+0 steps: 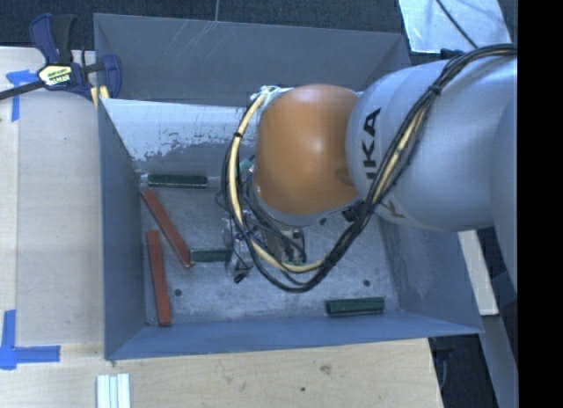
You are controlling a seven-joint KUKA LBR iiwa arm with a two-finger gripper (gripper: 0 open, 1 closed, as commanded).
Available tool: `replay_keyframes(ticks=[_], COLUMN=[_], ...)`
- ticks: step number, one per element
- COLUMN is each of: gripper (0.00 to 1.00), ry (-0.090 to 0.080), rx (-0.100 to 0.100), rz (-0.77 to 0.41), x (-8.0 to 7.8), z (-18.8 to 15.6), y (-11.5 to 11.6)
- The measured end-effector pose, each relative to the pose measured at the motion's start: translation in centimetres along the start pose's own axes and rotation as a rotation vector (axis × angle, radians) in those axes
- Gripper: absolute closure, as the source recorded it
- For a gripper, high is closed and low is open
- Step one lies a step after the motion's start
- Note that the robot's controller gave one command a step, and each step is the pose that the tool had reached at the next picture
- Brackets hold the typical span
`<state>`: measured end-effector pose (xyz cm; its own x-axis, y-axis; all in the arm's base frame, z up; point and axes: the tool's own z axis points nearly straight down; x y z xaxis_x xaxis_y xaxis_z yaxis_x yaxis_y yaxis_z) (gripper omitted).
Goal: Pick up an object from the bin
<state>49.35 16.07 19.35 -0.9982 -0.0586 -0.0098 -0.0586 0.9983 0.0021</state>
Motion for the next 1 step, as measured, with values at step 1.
replay_keyframes(ticks=[1], gripper=[1.00], ry=[0.000], rx=[0.000], rz=[0.027], x=[-0.22], z=[-5.33], y=[-0.15])
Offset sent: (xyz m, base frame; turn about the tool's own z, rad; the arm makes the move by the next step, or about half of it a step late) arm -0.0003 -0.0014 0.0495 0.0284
